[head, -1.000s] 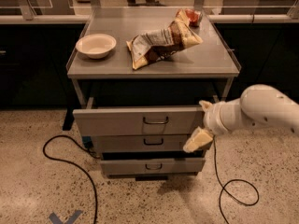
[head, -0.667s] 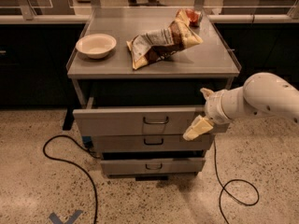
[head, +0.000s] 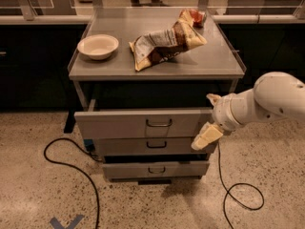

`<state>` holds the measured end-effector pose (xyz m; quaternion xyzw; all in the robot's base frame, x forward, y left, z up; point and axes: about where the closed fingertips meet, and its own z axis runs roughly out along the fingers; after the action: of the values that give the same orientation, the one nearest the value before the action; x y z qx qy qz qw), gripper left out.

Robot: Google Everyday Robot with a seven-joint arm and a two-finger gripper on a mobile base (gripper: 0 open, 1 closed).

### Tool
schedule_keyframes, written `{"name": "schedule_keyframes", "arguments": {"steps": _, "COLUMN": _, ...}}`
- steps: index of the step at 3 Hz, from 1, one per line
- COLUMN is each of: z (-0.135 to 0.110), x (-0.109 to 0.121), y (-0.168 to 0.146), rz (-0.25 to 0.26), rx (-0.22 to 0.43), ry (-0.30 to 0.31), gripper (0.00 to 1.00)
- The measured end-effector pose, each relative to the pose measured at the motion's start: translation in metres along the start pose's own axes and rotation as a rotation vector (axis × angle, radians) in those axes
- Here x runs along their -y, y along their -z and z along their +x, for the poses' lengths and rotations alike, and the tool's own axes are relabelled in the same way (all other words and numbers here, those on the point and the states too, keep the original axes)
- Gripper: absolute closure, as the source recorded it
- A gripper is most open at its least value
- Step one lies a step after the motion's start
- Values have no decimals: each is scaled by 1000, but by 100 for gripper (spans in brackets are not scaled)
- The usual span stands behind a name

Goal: Close top drawer

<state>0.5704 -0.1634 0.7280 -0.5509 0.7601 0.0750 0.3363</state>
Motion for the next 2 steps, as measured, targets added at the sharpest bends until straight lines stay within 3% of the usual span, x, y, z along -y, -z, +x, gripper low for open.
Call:
{"name": "schedule_keyframes", "arguments": {"steps": 1, "z": 6, "x": -28, "y": 15, "rz": -122, "rx": -49, "ry": 38, "gripper": 0}}
{"name": "schedule_keyframes", "arguments": {"steps": 2, "z": 6, "x": -28, "y": 15, "rz": -122, "rx": -49, "ry": 38, "gripper": 0}}
